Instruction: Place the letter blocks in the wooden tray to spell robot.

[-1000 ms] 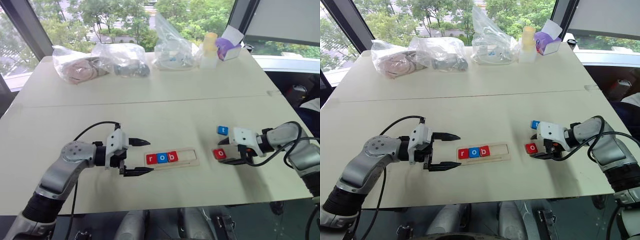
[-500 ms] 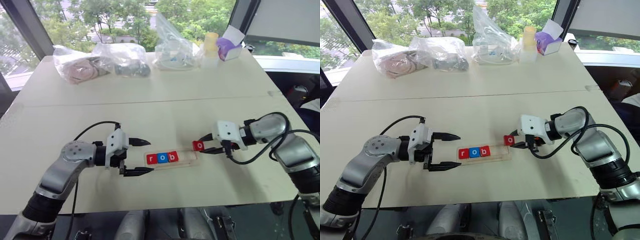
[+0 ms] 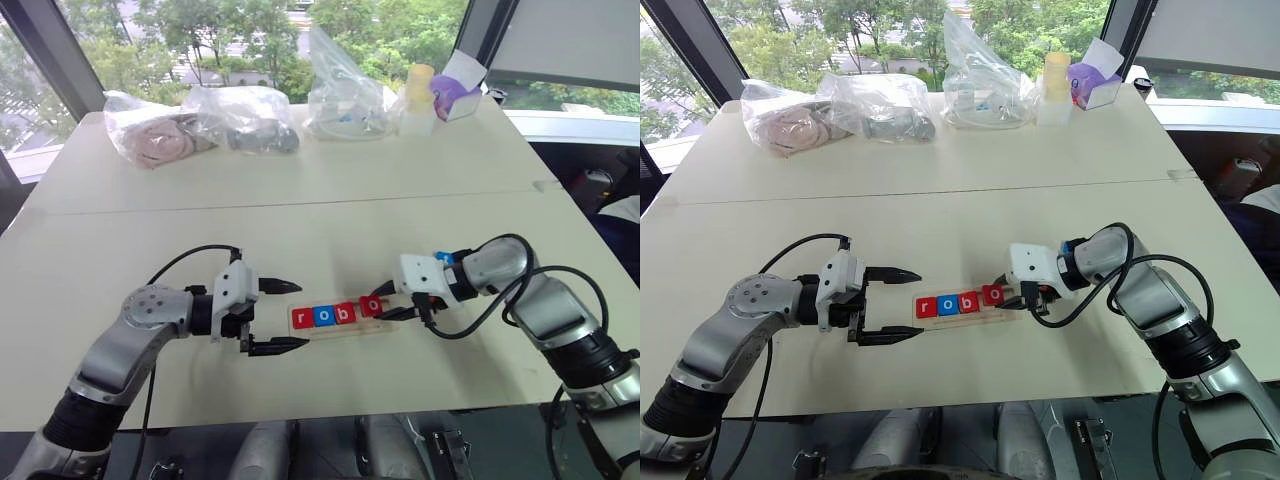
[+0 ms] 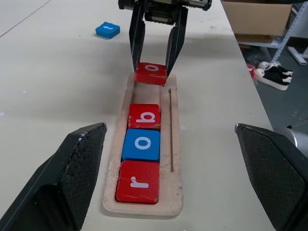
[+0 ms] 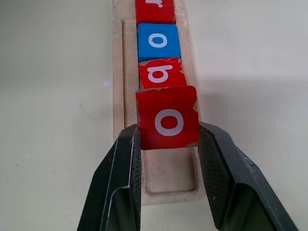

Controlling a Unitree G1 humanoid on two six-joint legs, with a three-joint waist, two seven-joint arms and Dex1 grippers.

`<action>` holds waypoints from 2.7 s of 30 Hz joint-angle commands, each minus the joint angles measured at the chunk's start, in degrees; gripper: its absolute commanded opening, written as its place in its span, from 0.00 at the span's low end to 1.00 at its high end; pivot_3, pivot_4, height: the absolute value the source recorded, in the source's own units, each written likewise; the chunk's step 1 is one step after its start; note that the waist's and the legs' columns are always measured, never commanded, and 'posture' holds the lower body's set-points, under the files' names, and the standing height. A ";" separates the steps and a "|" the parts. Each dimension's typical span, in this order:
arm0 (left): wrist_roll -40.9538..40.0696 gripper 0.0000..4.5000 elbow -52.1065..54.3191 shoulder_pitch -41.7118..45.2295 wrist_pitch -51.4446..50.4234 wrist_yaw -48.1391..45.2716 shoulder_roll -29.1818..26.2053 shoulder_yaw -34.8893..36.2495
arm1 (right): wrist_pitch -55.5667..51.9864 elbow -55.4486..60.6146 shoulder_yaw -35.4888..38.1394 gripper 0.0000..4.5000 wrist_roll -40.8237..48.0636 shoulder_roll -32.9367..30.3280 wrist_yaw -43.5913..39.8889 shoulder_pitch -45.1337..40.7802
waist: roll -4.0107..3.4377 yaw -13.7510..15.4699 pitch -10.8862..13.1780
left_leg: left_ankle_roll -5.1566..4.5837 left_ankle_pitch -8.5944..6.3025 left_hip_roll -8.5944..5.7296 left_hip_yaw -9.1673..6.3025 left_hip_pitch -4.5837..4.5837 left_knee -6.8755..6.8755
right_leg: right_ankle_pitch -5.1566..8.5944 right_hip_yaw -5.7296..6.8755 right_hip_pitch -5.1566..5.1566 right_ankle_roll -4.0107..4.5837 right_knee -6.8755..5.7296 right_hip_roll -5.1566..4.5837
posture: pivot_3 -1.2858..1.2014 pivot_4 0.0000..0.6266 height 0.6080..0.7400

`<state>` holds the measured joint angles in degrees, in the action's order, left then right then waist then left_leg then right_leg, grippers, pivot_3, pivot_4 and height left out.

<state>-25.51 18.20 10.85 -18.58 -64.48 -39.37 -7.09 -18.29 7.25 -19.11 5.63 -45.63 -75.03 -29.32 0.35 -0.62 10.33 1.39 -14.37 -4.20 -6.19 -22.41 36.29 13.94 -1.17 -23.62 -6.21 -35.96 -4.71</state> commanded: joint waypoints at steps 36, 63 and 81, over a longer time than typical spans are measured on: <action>-1.42 1.00 3.11 -0.59 -0.93 0.99 -0.34 1.45 | -11.52 -7.33 13.94 0.99 -1.01 3.72 19.08 -5.72 | 0.00 0.08 0.00 | 0.01 0.00 -0.01 0.00 0.00 0.00 | 0.00 -0.01 -0.01 0.02 -0.01 0.00 | 0.52 0.24 1.00; -1.50 1.00 0.99 1.20 -0.09 -0.58 -0.33 1.29 | -61.52 13.87 34.58 0.99 -4.98 34.42 66.90 3.96 | -0.10 -0.24 -0.06 | 0.07 0.06 0.00 0.09 -0.06 -0.11 | -0.10 -0.15 -0.31 0.12 -0.22 0.10 | 0.52 0.24 1.00; -1.28 1.00 1.91 -0.18 0.28 0.79 -0.16 1.20 | -68.35 21.79 29.86 0.26 -0.84 31.65 65.61 7.25 | -0.10 -0.39 -0.07 | 0.06 0.06 0.04 0.08 -0.01 -0.12 | -0.09 -0.15 -0.25 0.12 -0.22 0.15 | 0.52 0.24 1.00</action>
<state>-26.66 18.57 10.82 -19.26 -63.78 -39.35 -7.12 -82.24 23.57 11.90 2.53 -13.04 -7.64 -24.06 0.25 -1.01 10.26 1.45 -14.32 -4.16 -6.11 -22.44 36.15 13.85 -1.32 -23.89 -6.09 -36.16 -4.56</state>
